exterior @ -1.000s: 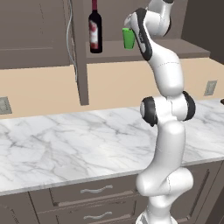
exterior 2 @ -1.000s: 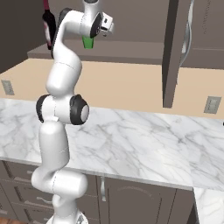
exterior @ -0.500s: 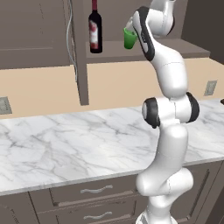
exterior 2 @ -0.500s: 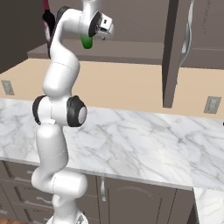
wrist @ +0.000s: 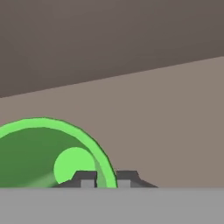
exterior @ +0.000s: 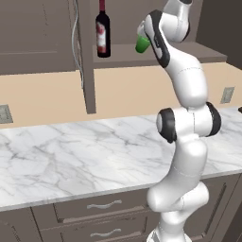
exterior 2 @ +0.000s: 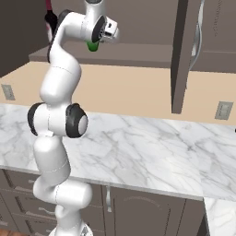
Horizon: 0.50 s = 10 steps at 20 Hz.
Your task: Open the cabinet directly in front. Then move the wine and the cup to the dining counter with the candle on it.
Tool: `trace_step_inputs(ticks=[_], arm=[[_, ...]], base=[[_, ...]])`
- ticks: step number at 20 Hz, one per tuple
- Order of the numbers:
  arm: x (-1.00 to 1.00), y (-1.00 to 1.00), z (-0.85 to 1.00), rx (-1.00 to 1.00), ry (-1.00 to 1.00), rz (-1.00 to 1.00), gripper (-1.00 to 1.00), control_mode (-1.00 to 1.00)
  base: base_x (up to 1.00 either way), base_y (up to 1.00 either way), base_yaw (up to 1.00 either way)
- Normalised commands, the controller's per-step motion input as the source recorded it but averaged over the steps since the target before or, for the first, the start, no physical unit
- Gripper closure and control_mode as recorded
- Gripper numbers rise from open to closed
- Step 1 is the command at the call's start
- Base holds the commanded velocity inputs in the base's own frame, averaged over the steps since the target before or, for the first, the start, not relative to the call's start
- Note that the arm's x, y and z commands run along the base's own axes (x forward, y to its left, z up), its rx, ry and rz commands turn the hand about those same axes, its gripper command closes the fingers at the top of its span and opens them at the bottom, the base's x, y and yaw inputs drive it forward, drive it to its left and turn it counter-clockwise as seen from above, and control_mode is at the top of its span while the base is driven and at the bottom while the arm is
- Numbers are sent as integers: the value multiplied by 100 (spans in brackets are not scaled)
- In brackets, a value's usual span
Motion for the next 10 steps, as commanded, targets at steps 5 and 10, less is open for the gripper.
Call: trace_step_inputs(ticks=[5,10], arm=[[-37,0,0,0,-26,1,100,-100],[-94,-7,-9,13,-47,1,100,-100]], base=[[0,0,0],[0,0,0]])
